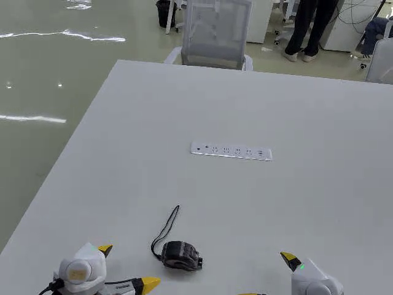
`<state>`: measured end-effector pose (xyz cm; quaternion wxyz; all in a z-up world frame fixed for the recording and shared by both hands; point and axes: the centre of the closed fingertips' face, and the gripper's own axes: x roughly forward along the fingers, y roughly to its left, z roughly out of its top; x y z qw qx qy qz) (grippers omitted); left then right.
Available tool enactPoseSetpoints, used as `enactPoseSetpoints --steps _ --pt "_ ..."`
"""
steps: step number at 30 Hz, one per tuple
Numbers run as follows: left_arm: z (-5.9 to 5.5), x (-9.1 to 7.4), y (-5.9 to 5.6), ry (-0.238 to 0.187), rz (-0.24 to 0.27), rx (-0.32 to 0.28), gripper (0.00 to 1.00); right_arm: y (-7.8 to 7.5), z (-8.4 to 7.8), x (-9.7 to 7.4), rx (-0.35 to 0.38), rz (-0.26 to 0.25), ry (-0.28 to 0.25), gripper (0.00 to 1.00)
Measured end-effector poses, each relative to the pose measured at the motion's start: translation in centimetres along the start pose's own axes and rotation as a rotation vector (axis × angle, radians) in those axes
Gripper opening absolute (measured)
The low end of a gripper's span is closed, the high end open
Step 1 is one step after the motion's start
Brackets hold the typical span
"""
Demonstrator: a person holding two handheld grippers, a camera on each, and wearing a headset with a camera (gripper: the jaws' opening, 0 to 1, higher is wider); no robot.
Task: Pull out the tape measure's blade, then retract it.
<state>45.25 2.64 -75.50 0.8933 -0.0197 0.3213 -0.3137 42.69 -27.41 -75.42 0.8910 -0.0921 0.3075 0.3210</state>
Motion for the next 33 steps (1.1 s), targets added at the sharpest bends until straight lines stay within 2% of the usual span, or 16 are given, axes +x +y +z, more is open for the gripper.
enactPoseSetpoints --steps 4,6,9,14,18,25,30,33 --pt "0.3 -1.8 1.1 -0.051 0.020 0.012 0.99 -0.5 -0.2 -1.6 0.031 -0.035 -0.026 0.98" --pt "-0.1 -2.7 1.7 -0.054 0.036 0.027 0.99 -0.8 -0.6 -2.3 0.031 -0.042 -0.029 0.99" --pt "-0.5 -3.8 2.8 -0.057 0.048 0.004 0.99 -1.2 -1.0 -3.3 0.031 -0.050 -0.027 1.00" --pt "0.4 -5.8 3.7 -0.107 0.059 -0.014 0.99 -2.1 -1.4 -5.2 0.043 -0.077 -0.034 1.00" --pt "0.4 -6.7 4.4 -0.098 0.068 0.005 0.99 -2.5 -2.1 -6.3 0.054 -0.091 -0.029 1.00" --pt "1.3 -7.6 5.4 -0.120 0.085 0.008 0.99 -3.1 -3.6 -7.7 0.059 -0.105 -0.021 1.00" --pt "1.6 -7.6 4.8 -0.128 0.070 0.020 0.99 -3.8 -3.7 -9.3 0.087 -0.139 -0.049 1.00" --pt "1.2 -7.3 4.3 -0.118 0.054 0.017 0.99 -3.6 -4.6 -9.5 0.093 -0.139 -0.035 1.00"
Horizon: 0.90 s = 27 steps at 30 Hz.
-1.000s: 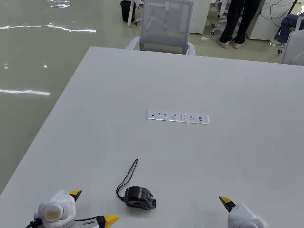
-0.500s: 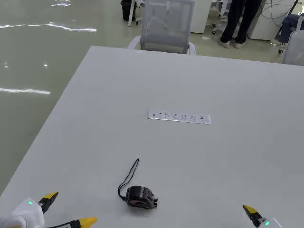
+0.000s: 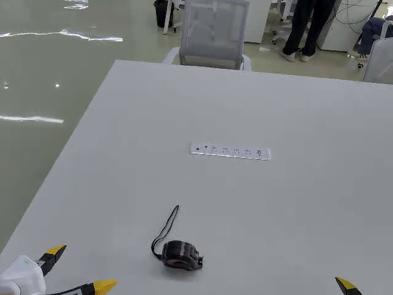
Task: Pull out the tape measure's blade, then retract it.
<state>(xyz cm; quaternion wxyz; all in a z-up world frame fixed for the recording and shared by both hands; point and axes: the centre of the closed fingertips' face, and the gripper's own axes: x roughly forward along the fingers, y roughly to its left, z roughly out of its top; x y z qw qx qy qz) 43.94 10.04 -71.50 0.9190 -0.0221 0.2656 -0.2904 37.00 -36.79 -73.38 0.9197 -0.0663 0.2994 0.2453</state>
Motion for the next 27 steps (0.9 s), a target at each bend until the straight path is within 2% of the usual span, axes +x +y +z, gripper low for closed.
enactPoseSetpoints --steps 5,10,15,27 --pt "-0.32 -0.04 -0.71 0.012 -0.005 -0.004 0.99 0.33 -0.32 -0.13 -0.010 -0.001 0.008 0.99" --pt "-0.79 -0.18 -0.30 0.020 -0.009 0.007 0.99 0.43 -0.41 0.16 -0.003 0.003 0.006 1.00" --pt "-0.60 -0.51 -0.20 0.017 -0.004 0.017 0.99 0.61 -0.20 0.16 -0.009 0.000 0.007 1.00" --pt "-0.86 -0.71 -0.53 0.025 -0.018 0.011 0.99 0.71 -0.49 0.00 -0.013 0.003 0.016 1.00"
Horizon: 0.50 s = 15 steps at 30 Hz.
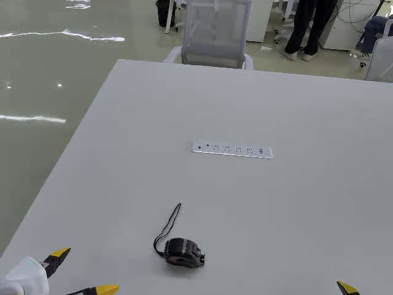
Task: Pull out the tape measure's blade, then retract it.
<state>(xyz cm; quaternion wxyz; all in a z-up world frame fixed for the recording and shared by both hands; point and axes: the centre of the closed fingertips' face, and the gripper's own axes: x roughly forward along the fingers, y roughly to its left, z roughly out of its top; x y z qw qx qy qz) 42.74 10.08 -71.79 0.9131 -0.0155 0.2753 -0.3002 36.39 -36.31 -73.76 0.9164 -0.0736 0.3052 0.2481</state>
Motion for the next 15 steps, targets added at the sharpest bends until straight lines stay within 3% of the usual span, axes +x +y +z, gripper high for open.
enactPoseSetpoints --steps 15 --pt "-0.27 0.14 -0.29 0.012 -0.023 0.008 0.99 0.12 -0.14 -0.06 -0.014 0.005 0.010 1.00"
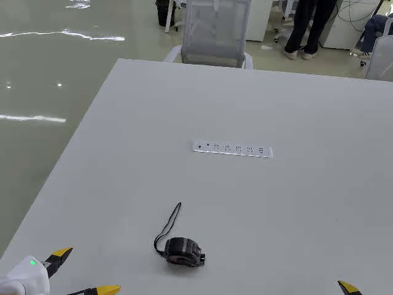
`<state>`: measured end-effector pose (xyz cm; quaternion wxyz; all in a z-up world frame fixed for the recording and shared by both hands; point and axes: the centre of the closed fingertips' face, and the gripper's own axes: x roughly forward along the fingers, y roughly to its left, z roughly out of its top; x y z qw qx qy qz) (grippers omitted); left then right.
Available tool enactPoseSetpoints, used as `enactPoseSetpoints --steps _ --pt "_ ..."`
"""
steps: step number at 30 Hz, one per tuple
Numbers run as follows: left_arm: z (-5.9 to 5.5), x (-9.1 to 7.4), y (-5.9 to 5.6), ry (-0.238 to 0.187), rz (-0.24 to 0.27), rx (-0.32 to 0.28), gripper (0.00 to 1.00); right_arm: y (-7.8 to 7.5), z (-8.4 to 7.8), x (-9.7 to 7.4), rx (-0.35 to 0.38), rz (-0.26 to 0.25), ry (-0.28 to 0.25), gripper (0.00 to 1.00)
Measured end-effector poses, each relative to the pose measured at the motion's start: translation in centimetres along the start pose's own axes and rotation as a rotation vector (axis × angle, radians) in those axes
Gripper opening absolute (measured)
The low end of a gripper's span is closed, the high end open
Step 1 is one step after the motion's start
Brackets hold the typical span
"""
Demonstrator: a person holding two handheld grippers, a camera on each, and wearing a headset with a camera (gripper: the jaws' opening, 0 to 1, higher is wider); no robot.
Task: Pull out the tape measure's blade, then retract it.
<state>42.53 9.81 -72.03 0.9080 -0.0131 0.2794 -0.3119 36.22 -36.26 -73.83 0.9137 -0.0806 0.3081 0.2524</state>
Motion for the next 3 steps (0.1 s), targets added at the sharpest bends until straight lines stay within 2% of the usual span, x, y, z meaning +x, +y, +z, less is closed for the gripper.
enactPoseSetpoints --steps 3 --pt "-0.04 0.00 -0.13 0.004 -0.002 0.004 0.99 0.06 -0.07 0.13 -0.008 0.004 0.005 1.00"
